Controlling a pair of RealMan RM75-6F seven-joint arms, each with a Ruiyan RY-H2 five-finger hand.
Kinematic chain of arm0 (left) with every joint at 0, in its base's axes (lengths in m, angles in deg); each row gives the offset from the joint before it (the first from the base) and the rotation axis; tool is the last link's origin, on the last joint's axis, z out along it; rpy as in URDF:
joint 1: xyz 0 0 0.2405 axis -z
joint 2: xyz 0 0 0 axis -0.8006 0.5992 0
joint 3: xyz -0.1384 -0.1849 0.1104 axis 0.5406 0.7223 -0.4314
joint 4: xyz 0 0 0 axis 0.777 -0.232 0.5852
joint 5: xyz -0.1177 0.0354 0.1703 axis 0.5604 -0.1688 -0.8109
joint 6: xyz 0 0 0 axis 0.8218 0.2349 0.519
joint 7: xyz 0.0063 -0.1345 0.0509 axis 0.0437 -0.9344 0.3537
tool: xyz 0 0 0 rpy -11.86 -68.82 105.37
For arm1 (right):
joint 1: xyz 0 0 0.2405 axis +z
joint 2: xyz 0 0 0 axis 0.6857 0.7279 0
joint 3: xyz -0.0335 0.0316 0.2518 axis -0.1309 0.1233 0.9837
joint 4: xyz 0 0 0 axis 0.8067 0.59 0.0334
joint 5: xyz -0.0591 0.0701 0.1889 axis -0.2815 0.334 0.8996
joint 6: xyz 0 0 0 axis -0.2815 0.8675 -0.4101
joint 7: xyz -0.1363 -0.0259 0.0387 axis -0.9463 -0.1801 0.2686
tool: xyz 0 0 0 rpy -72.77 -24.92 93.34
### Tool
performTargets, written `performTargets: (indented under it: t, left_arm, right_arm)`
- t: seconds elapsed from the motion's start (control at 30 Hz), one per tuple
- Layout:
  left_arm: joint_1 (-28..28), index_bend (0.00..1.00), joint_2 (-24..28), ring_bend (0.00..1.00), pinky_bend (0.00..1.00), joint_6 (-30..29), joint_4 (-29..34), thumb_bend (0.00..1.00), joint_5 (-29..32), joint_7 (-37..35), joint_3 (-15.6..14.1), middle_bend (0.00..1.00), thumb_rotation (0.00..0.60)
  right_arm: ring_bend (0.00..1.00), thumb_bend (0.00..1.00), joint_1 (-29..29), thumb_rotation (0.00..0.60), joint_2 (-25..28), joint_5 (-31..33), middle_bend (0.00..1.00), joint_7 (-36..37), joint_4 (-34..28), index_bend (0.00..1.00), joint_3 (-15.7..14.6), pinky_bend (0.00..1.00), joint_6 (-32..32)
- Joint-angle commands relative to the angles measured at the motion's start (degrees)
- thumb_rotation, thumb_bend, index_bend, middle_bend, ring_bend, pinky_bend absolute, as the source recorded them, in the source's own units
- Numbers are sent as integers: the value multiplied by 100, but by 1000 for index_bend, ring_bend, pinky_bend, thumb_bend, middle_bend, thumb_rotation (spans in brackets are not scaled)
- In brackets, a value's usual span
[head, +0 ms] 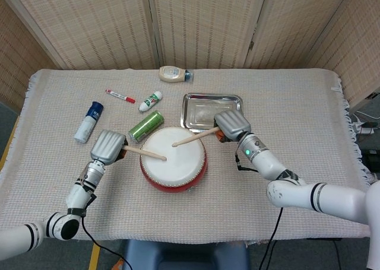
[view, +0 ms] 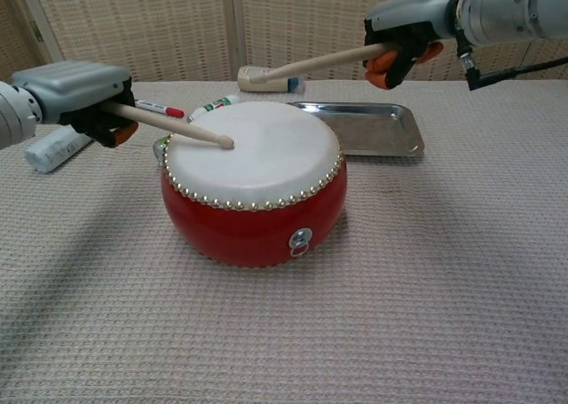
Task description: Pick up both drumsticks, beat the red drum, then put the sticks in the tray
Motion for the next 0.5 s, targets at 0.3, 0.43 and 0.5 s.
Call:
performTargets:
  t: [0.3,0.43,0.5]
  left_arm:
    - [-143,1000,433,1000,1000,-387,507,632,-13,-461,263,1000,600]
    - [-158,1000,552,1000,1000,-368,643,633,-60,-543,239,1000,600]
    - [-144,1000,516,1000,1000,-309,610,633,-42,-534,192,1000,600]
  right_arm:
    - [1000,1000,9,600,-560,89,1000,-399,685,1000,-512,1000,-467]
    - [1000,1000,76,600,-818,228,1000,-577,899,1000,-601,1000,-415]
    - [1000,1000,24,600,-780,130,1000,-391,797,1000,-418,1000,-314]
